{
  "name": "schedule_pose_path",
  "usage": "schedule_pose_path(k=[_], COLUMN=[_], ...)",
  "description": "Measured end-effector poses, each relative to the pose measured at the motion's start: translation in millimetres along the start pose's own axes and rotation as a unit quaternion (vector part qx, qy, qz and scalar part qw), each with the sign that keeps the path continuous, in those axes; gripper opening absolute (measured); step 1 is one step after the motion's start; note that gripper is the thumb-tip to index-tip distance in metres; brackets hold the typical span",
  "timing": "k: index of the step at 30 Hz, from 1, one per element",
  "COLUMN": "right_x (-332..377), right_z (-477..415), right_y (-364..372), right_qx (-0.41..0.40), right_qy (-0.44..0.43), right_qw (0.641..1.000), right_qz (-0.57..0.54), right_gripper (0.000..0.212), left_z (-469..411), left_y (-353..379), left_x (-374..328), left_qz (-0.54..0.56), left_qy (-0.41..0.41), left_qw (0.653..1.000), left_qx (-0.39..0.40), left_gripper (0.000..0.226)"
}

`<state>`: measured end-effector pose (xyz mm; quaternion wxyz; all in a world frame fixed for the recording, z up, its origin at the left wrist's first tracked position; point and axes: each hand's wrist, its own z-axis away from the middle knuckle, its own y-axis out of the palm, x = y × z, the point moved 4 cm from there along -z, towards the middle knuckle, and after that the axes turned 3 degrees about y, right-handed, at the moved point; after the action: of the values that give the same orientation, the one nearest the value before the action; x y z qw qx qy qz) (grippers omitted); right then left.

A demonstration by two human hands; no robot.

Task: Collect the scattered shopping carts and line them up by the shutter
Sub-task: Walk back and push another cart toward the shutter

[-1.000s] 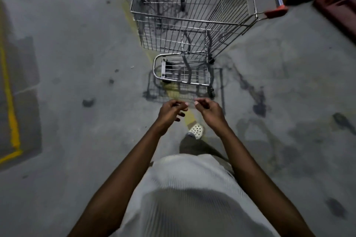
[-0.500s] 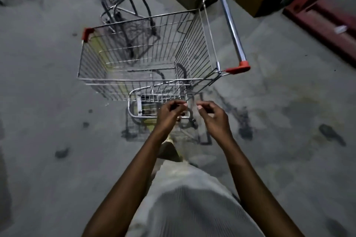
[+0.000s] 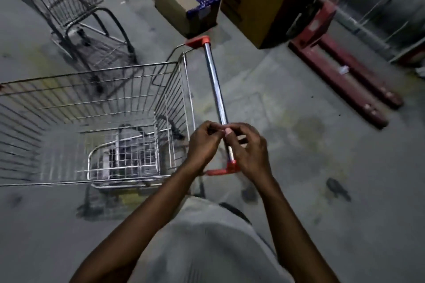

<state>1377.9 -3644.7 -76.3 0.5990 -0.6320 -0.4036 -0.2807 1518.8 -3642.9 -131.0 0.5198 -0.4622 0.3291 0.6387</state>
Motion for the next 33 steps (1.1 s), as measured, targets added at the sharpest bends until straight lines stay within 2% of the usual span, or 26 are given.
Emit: schedule_pose_path(k=[3, 5, 8, 10, 13, 16, 17, 19, 21, 23, 25, 27, 29, 33], right_x=[-13.3, -24.7, -37.1, -43.9, -47.4, -51.7, -54.2, -57.4, -56.4, -51.7, -45.0, -36.2, -27.0, -5.3], right_z=[-33.9, -61.3, -112.1, -148.3, -204.0, -240.2, -248.1, -256.1, -254.4, -249.9, -244.8, -239.7, -233.8, -220.7], right_y=[-0.5, -0.1, 10.2, 25.5, 57.5, 93.7, 101.1, 110.5, 115.2, 117.9, 122.2, 128.2, 137.2, 159.4], right_qx=[0.048, 0.074, 0.137, 0.175, 0.218, 0.288, 0.304, 0.335, 0.365, 0.378, 0.381, 0.391, 0.395, 0.417], right_qy=[0.032, 0.024, -0.046, -0.139, -0.295, -0.413, -0.443, -0.499, -0.532, -0.554, -0.576, -0.598, -0.625, -0.655], right_qw=[0.998, 0.997, 0.989, 0.973, 0.926, 0.854, 0.832, 0.792, 0.76, 0.739, 0.72, 0.694, 0.665, 0.614], right_qz=[0.006, 0.009, 0.035, 0.058, 0.09, 0.136, 0.135, 0.104, 0.071, 0.059, 0.068, 0.085, 0.103, 0.14], right_gripper=[0.013, 0.013, 0.019, 0.022, 0.023, 0.025, 0.03, 0.043, 0.054, 0.058, 0.059, 0.06, 0.062, 0.073], left_z=[-29.6, -41.7, -60.2, -67.0, -67.4, -55.9, -52.9, -44.2, -33.3, -23.7, -15.1, -6.3, 1.3, 20.1], left_y=[17.2, 25.5, 41.3, 52.9, 61.9, 64.7, 67.3, 67.6, 63.6, 54.6, 45.3, 37.7, 29.6, 19.0], left_x=[-6.9, -10.6, 2.9, 13.7, 19.7, 36.0, 41.3, 40.7, 37.7, 32.5, 30.2, 30.0, 25.6, 13.5], left_qz=[-0.024, -0.018, 0.023, 0.052, 0.073, 0.176, 0.199, 0.173, 0.168, 0.107, -0.006, -0.111, -0.199, -0.361], left_qy=[-0.029, -0.046, -0.105, -0.124, -0.161, -0.219, -0.212, -0.196, -0.202, -0.192, -0.182, -0.19, -0.211, -0.282], left_qw=[0.999, 0.997, 0.992, 0.987, 0.974, 0.935, 0.928, 0.928, 0.914, 0.912, 0.911, 0.891, 0.854, 0.747], left_qx=[-0.033, -0.056, -0.07, -0.092, -0.142, -0.216, -0.234, -0.266, -0.308, -0.347, -0.371, -0.397, -0.432, -0.482], left_gripper=[0.016, 0.021, 0.017, 0.02, 0.025, 0.028, 0.031, 0.024, 0.046, 0.065, 0.07, 0.074, 0.078, 0.074])
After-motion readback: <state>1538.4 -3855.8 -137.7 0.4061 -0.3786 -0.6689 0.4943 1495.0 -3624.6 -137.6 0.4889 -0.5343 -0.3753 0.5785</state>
